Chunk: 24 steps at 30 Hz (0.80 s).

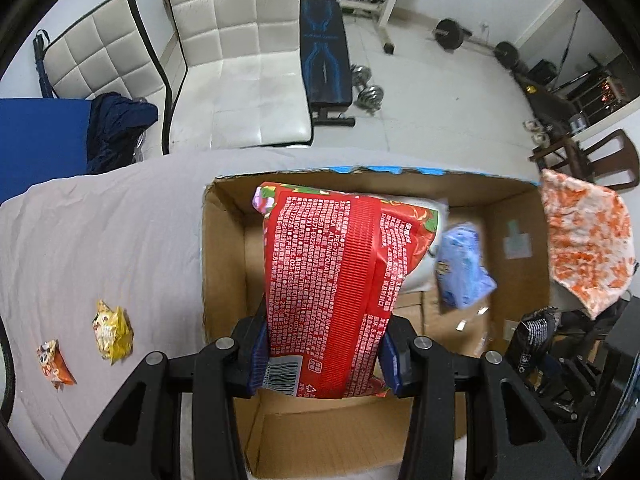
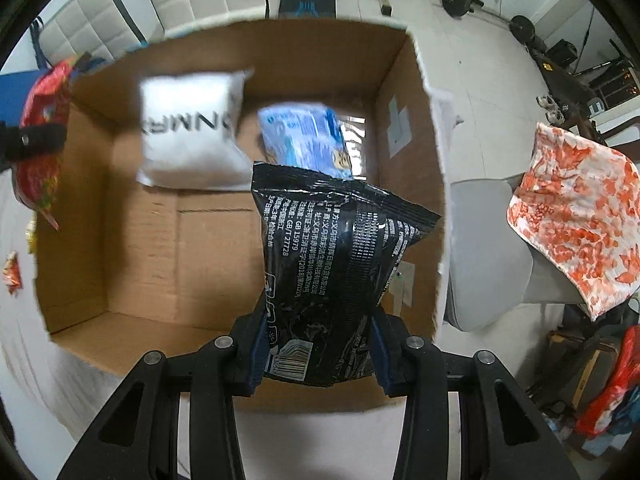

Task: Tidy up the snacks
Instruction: 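Carry the red packet in the left tool while the right tool carries the black packet, then open the left tool in the box while the right tool drops the black packet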

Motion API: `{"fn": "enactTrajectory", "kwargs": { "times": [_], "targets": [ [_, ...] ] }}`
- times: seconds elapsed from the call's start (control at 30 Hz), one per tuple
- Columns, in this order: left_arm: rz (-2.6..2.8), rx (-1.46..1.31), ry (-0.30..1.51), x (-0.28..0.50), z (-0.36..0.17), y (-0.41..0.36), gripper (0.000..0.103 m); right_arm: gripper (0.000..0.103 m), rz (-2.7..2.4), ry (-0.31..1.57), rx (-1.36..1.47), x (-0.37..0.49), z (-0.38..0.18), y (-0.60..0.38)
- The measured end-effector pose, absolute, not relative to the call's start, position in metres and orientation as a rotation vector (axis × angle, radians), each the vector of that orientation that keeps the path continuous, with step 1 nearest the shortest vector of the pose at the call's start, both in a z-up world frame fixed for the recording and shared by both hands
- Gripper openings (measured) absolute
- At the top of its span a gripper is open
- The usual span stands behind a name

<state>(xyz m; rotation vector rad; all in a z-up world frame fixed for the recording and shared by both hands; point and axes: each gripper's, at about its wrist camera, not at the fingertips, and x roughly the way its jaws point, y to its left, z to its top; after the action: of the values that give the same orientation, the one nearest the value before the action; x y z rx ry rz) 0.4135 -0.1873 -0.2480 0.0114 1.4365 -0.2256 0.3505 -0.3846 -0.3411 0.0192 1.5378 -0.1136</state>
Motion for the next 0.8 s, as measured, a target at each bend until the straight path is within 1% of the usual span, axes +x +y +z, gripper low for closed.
{"fn": "enactTrajectory", "kwargs": {
  "times": [0.3, 0.47, 0.6, 0.63, 0.77, 0.8],
  "targets": [
    [-0.189, 0.027, 1.511, 0.438, -0.29, -0.193, 0.044, 0.046, -0.085, 1.63, -0.016, 0.362, -0.389, -0.387],
    [-0.153, 0.051, 1.532, 0.444, -0.3, -0.196, 0.044, 0.047, -0.075, 1.664, -0.036, 0.364, -0.403, -0.388],
    [-0.149, 0.026, 1.534, 0.446, -0.299, -0.194, 0.044, 0.051, -0.063, 1.682, -0.04, 0.365, -0.409, -0.388],
    [-0.148, 0.021, 1.53, 0.447, -0.297, -0.193, 0.045, 0.052, -0.064, 1.686, -0.04, 0.365, -0.409, -0.387],
    [-0.144, 0.014, 1.512, 0.445, -0.286, -0.188, 0.055, 0.058, -0.062, 1.687, -0.008, 0.363, -0.404, -0.388],
    [-0.147, 0.012, 1.507, 0.444, -0.283, -0.187, 0.057, 0.063, -0.063, 1.683, -0.003, 0.363, -0.402, -0.388]
  ]
}}
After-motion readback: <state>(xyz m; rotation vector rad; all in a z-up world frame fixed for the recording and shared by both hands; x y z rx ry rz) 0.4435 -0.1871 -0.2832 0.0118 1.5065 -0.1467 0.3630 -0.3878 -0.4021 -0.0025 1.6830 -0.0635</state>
